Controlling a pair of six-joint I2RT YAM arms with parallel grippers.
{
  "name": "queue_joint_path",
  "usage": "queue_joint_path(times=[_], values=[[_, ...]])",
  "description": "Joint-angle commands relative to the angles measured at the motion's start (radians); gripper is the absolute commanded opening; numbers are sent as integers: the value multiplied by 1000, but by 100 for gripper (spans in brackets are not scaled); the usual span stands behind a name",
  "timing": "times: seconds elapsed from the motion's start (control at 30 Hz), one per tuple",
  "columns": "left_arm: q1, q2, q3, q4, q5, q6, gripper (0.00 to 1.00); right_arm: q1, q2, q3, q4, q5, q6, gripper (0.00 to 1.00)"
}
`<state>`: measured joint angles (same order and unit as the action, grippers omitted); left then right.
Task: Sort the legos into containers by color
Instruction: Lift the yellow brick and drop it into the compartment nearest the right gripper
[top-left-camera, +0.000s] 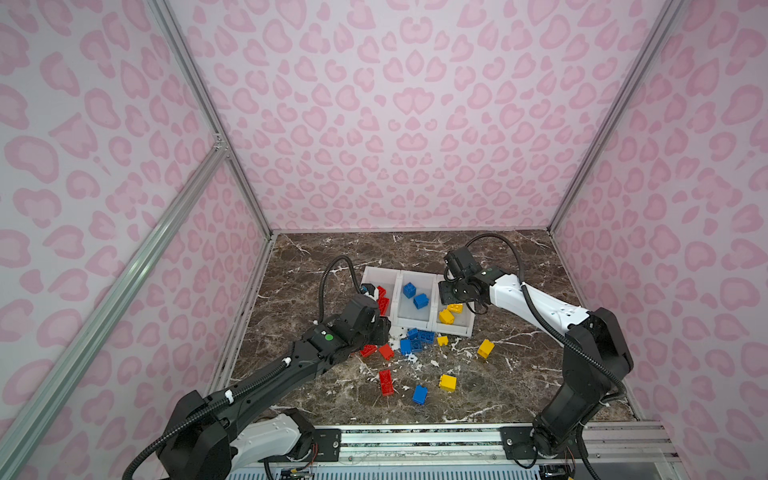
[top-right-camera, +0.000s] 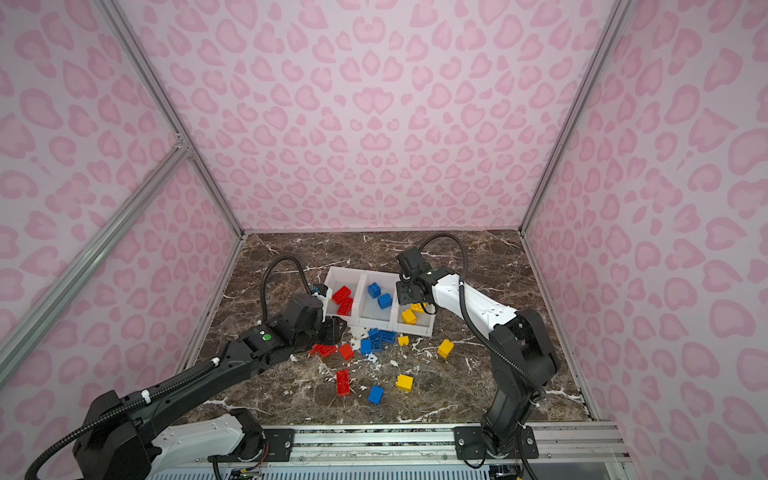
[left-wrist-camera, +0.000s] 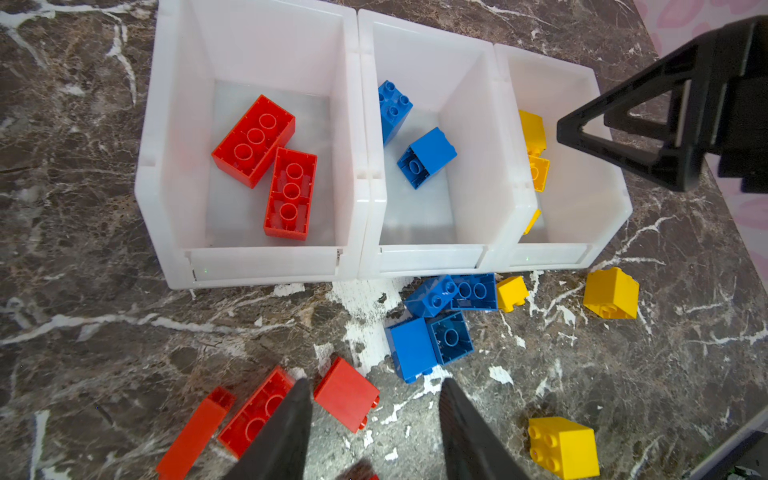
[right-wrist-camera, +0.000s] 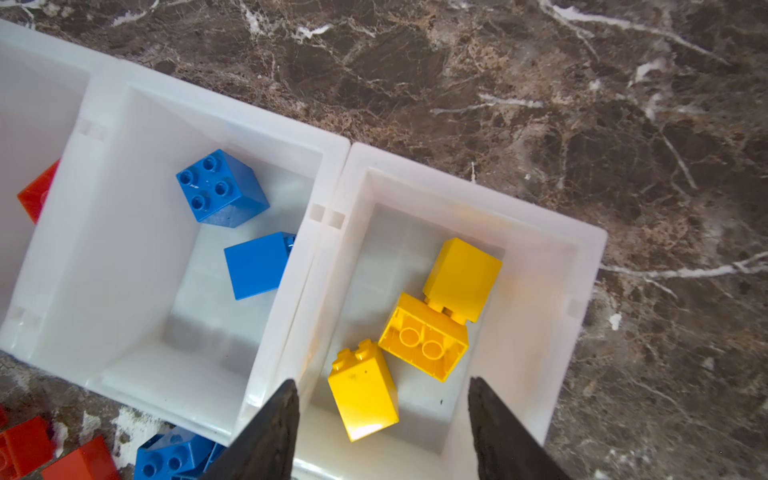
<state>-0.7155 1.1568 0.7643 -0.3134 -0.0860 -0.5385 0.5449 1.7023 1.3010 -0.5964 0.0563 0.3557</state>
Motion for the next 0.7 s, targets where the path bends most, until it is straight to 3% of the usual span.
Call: queue_joint_path(times=[0.0, 0.67], values=[[-1, -2, -5, 1, -9, -6, 52, 0, -12, -13, -4, 6, 0, 65], [-61, -27, -36, -36, -17, -34, 52, 1, -77, -78, 1, -15, 20, 65]])
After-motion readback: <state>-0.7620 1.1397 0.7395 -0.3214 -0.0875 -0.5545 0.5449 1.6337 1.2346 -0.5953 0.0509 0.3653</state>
